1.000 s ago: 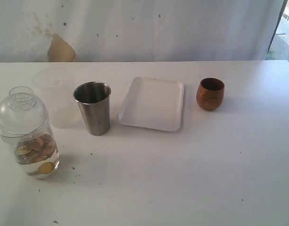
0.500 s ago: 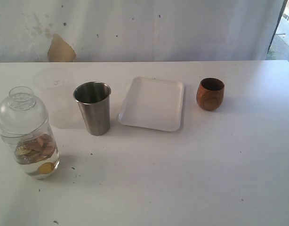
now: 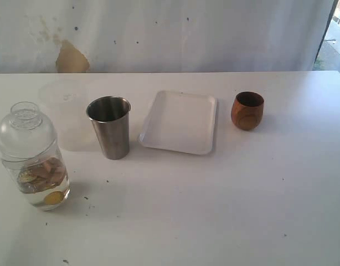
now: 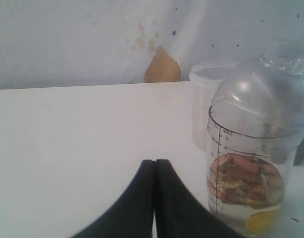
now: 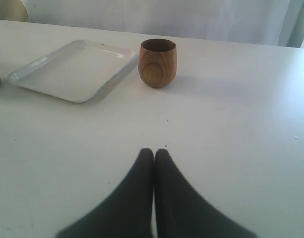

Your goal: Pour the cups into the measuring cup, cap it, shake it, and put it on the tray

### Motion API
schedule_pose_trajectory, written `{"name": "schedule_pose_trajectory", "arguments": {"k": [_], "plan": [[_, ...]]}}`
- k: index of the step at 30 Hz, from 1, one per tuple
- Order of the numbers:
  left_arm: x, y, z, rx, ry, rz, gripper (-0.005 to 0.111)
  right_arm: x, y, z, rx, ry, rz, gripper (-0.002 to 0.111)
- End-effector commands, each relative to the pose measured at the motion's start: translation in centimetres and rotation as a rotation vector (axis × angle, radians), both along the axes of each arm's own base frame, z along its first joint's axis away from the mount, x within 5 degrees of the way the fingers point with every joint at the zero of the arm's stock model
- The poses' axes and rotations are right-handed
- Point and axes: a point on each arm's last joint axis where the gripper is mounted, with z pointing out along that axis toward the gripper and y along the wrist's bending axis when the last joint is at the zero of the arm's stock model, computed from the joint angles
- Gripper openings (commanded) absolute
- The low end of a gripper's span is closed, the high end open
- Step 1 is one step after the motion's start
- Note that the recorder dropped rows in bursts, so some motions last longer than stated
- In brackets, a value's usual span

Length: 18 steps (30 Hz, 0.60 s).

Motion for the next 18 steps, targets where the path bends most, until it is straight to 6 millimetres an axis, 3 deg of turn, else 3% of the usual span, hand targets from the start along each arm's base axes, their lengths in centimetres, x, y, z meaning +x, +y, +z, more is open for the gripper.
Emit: {"name": "schedule_pose_trajectory", "arguments": {"k": [1,10,14,18], "plan": [[0.0,0.0,0.4,-0.009,-0.042,0.001,0.000,0.0,0.0,-0.1,0.007,-0.001,-0.006,0.000],[-0.4,0.6,4.3,-0.497,-0.477,0.025,0.000,0.0,0.0,-0.1,0.022,0.000,-0.010,0.000],[-0.4,0.3,4.5,-0.507,-0.372,0.013,0.000,0.0,0.0,-0.1,0.024,0.000,-0.011,0.000],[-0.7,-0.1,8.1,-0.426,-0.279,-0.010,0.000,0.0,0.0,-0.1,0.024,0.000,-0.011,0.000]]}}
